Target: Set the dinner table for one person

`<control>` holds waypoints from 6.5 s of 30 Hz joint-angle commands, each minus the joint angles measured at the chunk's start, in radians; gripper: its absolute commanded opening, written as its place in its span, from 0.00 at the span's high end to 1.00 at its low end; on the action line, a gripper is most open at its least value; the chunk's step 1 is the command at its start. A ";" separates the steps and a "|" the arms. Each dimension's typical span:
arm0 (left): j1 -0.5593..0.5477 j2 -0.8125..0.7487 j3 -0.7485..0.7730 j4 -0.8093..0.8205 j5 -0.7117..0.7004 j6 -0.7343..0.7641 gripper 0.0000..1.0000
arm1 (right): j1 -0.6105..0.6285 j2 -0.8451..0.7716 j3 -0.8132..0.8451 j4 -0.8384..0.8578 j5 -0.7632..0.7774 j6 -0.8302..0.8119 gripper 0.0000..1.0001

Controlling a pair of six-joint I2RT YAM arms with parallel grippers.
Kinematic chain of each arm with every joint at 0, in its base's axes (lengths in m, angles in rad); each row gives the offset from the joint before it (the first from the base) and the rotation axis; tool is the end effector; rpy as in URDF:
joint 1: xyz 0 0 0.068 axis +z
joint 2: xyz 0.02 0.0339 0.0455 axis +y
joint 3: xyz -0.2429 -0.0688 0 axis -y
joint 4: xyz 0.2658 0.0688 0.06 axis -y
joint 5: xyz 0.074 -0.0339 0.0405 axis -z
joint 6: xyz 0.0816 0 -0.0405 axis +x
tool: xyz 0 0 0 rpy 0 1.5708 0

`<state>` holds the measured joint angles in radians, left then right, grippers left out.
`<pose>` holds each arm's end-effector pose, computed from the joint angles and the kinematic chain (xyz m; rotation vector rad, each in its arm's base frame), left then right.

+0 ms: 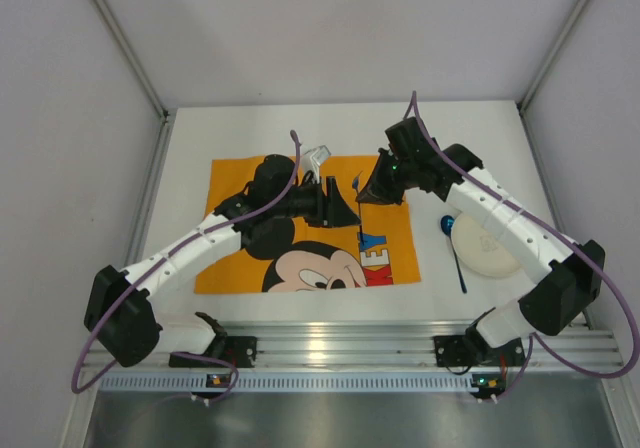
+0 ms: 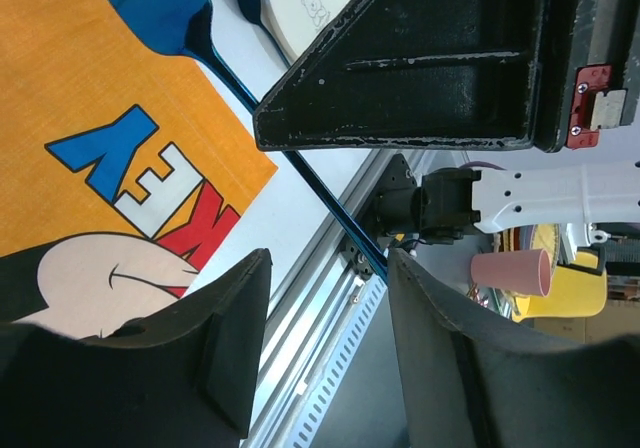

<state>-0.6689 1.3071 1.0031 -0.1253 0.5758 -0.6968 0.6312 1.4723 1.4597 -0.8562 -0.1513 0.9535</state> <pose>0.2531 -0.2567 0.2664 0.3868 2.2012 -1.3939 0.2854 0.2239 0.2938 0.3501 2.6089 0.8260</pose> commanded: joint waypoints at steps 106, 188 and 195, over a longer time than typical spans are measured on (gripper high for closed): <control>0.577 -0.092 0.064 -0.573 -0.940 0.273 0.02 | -0.175 -0.177 -0.064 -0.085 0.231 -0.208 0.21; 0.569 -0.170 -0.063 -0.698 -0.491 0.270 0.09 | -0.271 0.079 0.015 -0.190 0.766 -0.360 1.00; 0.569 -0.201 -0.040 -0.732 -0.539 0.264 0.09 | 0.114 0.264 0.374 -0.257 0.802 -0.360 1.00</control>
<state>-0.0986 1.1412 0.9257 -0.8261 0.0628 -0.4320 0.5976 1.6505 1.7054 -1.0668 0.5991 0.5949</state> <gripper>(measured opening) 0.917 0.036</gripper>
